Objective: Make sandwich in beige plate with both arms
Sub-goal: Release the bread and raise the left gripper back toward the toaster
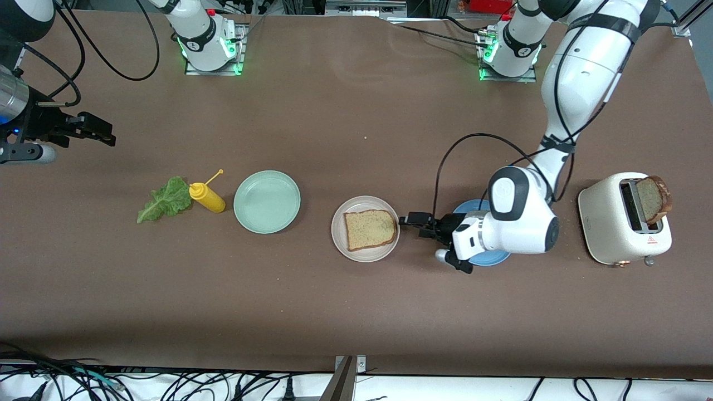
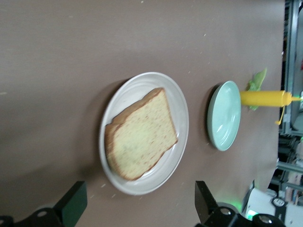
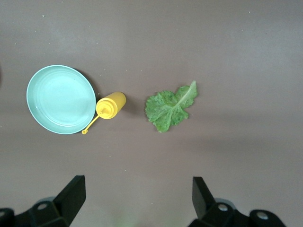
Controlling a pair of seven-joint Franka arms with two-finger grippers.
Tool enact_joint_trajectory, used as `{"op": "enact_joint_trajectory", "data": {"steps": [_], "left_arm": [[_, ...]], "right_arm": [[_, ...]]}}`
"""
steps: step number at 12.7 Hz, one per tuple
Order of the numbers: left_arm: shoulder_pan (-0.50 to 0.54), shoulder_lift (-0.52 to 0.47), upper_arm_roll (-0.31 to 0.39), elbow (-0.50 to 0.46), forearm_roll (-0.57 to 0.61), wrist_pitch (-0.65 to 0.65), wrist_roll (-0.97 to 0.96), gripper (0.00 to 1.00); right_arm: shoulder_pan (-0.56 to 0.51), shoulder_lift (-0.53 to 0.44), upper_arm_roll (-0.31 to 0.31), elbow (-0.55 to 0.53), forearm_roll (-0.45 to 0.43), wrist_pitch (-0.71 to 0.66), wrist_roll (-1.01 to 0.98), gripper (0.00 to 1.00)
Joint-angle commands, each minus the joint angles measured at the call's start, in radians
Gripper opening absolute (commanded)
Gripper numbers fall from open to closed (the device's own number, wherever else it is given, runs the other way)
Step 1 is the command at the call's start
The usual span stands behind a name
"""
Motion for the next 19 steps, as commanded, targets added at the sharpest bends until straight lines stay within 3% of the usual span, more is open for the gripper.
{"op": "enact_joint_trajectory", "data": {"steps": [1,7,9,12,14,15,17,19], "left_arm": [[0.057,-0.067,0.003,-0.010,0.108,-0.089,-0.001,1.00],[0.114,-0.228,0.015,-0.008,0.375,-0.255,-0.004,1.00],[0.116,-0.288,0.024,-0.008,0.454,-0.316,-0.028,1.00],[0.111,-0.395,0.015,-0.007,0.628,-0.388,-0.141,1.00],[0.113,-0.478,0.017,-0.007,0.727,-0.460,-0.166,1.00],[0.116,-0.524,0.024,-0.008,0.737,-0.492,-0.168,1.00],[0.143,-0.581,0.036,-0.008,0.737,-0.555,-0.168,1.00],[0.171,-0.590,0.035,-0.007,0.726,-0.586,-0.165,1.00]], "right_arm": [[-0.001,0.008,-0.002,0.021,0.012,-0.014,0.000,1.00],[-0.003,0.008,-0.003,0.019,0.019,-0.014,-0.032,1.00],[-0.009,0.009,-0.018,0.019,0.039,-0.010,-0.134,1.00],[-0.111,0.043,-0.032,0.019,0.214,-0.010,-0.375,1.00],[-0.165,0.066,-0.032,0.021,0.240,-0.002,-0.525,1.00],[-0.175,0.087,-0.034,0.021,0.243,0.001,-0.620,1.00],[-0.221,0.113,-0.038,0.019,0.341,0.016,-0.756,1.00],[-0.245,0.167,-0.038,0.021,0.410,0.032,-0.921,1.00]]}}
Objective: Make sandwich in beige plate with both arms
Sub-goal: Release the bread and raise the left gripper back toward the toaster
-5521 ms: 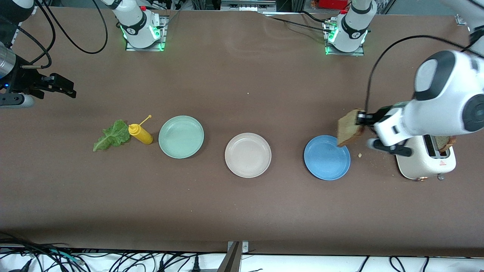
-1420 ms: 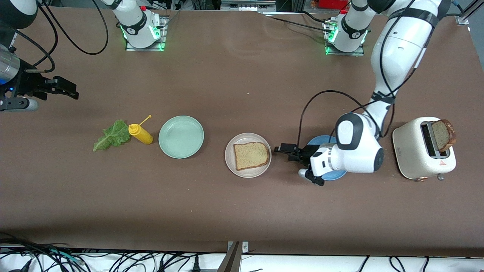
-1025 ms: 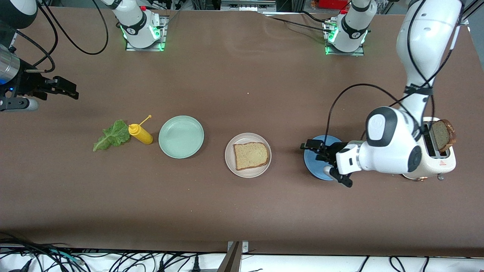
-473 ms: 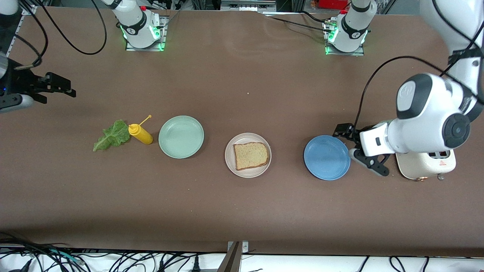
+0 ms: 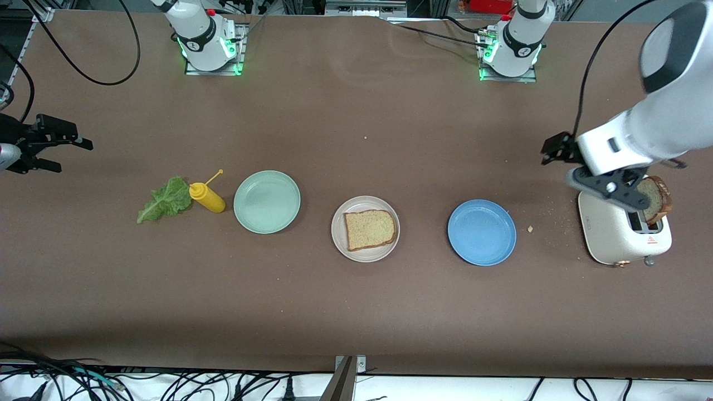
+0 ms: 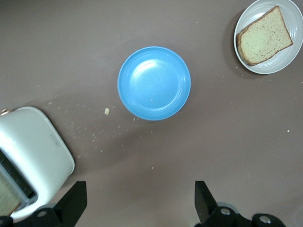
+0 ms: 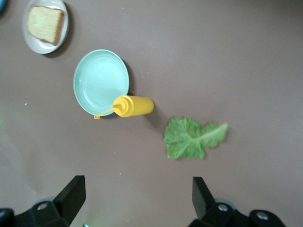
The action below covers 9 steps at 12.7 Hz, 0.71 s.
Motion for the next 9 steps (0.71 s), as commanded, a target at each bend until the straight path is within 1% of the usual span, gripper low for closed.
{"op": "enact_joint_trajectory", "data": {"steps": [1,3,4,5,6,7,8,9], "left_arm": [[0.026,-0.029,0.008,-0.030,0.019,-0.023,-0.007,1.00],[0.015,-0.046,0.034,-0.044,0.019,-0.014,-0.010,1.00],[-0.010,-0.064,0.077,-0.059,0.018,0.006,-0.010,1.00],[-0.053,-0.086,0.138,-0.084,0.016,0.034,-0.010,1.00],[-0.066,-0.113,0.177,-0.114,0.016,0.067,-0.005,1.00],[-0.066,-0.159,0.181,-0.166,0.016,0.099,-0.008,1.00],[-0.067,-0.190,0.182,-0.194,0.022,0.110,-0.010,1.00],[-0.066,-0.203,0.183,-0.202,0.018,0.115,-0.007,1.00]], "right_arm": [[-0.054,0.072,0.005,0.020,0.135,0.011,-0.234,1.00],[-0.091,0.129,0.005,0.021,0.224,0.011,-0.419,1.00],[-0.094,0.146,0.005,0.021,0.253,0.009,-0.475,1.00],[-0.105,0.170,0.005,0.021,0.268,0.009,-0.530,1.00],[-0.115,0.195,0.005,0.021,0.294,0.009,-0.584,1.00],[-0.116,0.227,0.005,0.023,0.328,0.008,-0.660,1.00],[-0.128,0.258,0.005,0.023,0.368,0.005,-0.772,1.00],[-0.144,0.284,0.005,0.026,0.420,-0.001,-0.872,1.00]]}}
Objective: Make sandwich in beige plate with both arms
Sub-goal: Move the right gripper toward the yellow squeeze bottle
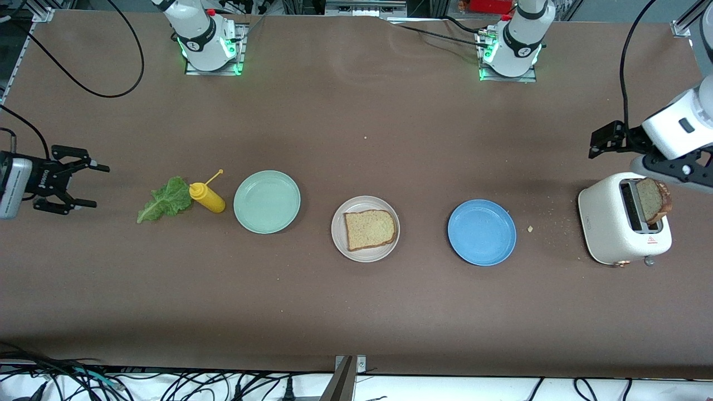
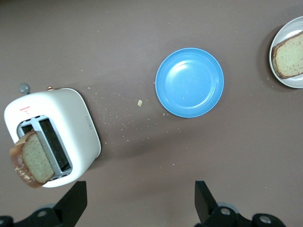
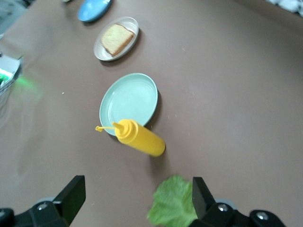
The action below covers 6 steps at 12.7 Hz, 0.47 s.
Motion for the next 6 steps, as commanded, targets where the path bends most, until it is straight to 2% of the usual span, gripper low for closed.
{"op": "enact_joint_trajectory", "data": {"steps": [1,3,4,6], "left_arm": [[-0.019,-0.113,0.027,-0.097,0.013,0.042,0.001,1.00],[-0.048,-0.139,0.051,-0.118,0.013,0.039,0.001,1.00],[-0.047,-0.136,0.053,-0.115,0.013,0.038,0.001,1.00],[-0.034,-0.115,0.053,-0.088,-0.022,0.022,0.006,1.00]], "right_arm": [[-0.037,0.067,0.006,0.030,0.125,-0.023,-0.181,1.00],[-0.047,0.110,0.012,0.051,0.136,-0.026,-0.201,1.00],[-0.047,0.142,0.018,0.097,0.136,-0.039,-0.238,1.00],[-0.051,0.226,0.017,0.189,0.159,-0.155,-0.344,1.00]]}}
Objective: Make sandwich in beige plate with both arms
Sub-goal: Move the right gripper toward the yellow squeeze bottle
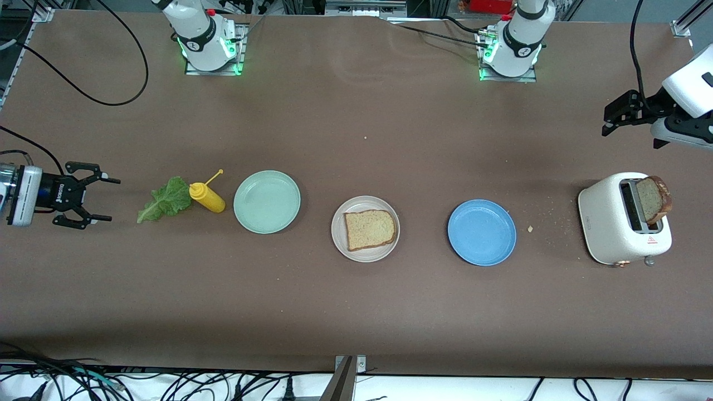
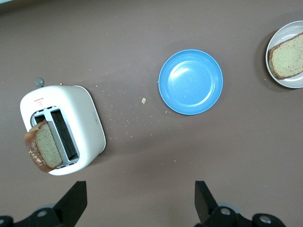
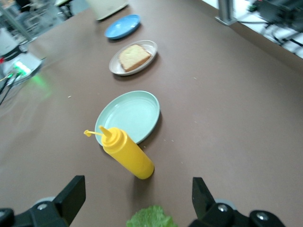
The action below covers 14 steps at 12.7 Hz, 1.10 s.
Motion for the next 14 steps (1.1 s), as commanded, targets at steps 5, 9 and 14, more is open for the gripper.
{"op": "enact_joint_trajectory", "data": {"steps": [5,9,14], "left_arm": [[0.008,-0.002,0.009,-0.007,-0.042,0.008,0.009,1.00],[0.009,0.000,0.010,-0.007,-0.042,0.007,0.007,1.00],[0.011,0.000,0.009,-0.007,-0.042,0.007,0.009,1.00]], "right_arm": [[-0.042,0.205,0.016,0.136,0.196,-0.155,-0.182,1.00],[-0.042,0.270,0.016,0.136,0.220,-0.164,-0.335,1.00],[-0.054,0.351,0.019,0.132,0.289,-0.169,-0.429,1.00]]}}
